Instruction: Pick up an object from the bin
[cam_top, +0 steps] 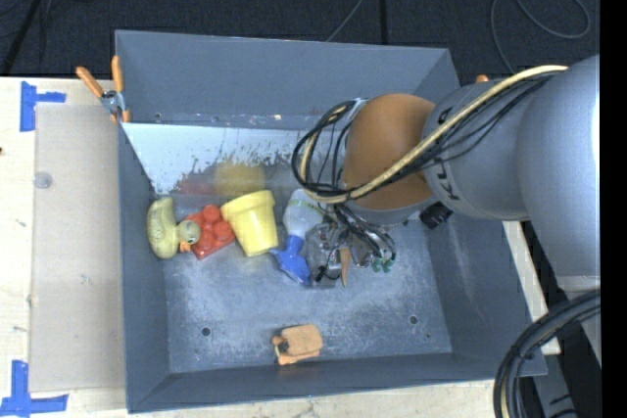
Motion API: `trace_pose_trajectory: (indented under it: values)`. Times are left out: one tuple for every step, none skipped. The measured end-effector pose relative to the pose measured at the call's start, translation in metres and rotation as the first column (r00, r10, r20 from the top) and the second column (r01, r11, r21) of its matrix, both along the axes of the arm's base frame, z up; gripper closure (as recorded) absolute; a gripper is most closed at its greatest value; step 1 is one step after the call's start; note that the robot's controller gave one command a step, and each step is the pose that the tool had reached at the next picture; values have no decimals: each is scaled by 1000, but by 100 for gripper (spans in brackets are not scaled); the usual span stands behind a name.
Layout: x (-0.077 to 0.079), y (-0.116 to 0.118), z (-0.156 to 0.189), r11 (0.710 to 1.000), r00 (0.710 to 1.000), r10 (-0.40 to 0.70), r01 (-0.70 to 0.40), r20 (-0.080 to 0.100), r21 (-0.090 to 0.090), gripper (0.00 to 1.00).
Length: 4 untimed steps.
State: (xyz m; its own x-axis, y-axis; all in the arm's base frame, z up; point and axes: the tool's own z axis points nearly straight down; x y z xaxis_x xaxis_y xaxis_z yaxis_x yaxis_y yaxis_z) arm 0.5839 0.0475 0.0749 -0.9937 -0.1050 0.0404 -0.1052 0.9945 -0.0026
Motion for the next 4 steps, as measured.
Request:
trace_pose_trajectory:
  values:
    - [4, -5, 66, 1000, 1000, 13, -13, 0, 1, 100]
    - [4, -5, 66, 1000, 1000, 12, -12, 0, 1, 0]
    - [4, -5, 66, 1000, 1000, 12, -12, 0, 1, 0]
    - [14, 8, 10, 964, 964, 267, -267, 8, 5, 100]
